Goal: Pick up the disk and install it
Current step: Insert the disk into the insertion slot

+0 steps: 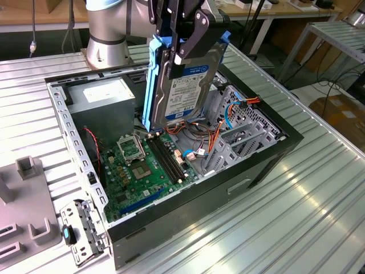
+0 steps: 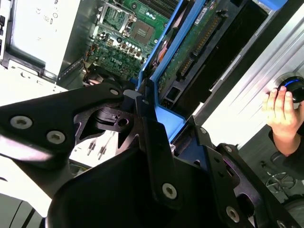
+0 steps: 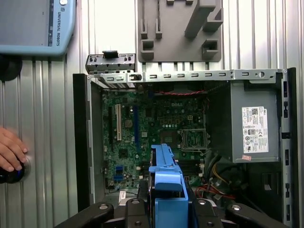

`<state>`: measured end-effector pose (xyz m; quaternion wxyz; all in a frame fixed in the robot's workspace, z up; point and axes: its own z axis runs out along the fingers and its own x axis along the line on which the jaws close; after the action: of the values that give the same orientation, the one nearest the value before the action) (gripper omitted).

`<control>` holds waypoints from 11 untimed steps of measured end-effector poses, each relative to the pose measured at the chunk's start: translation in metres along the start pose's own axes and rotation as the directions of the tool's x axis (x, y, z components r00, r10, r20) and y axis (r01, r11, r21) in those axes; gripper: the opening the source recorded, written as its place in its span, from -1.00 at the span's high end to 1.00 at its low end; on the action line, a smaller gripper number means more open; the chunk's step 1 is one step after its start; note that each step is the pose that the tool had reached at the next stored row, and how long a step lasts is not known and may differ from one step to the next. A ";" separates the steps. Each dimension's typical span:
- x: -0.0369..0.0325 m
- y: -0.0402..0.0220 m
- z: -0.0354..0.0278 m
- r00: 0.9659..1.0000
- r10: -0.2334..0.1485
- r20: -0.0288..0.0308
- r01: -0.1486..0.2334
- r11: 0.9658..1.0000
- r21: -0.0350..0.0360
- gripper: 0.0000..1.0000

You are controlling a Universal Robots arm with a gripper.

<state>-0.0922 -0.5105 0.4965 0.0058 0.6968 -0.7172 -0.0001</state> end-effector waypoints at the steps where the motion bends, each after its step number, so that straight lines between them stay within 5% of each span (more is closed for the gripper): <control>1: 0.0000 0.0000 0.0000 1.000 -0.001 0.000 0.001 1.000 0.000 0.26; 11: 0.0009 0.0000 0.0000 1.000 -0.001 0.000 0.001 1.000 0.000 0.26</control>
<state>-0.0923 -0.5114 0.4965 0.0058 0.6973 -0.7168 -0.0001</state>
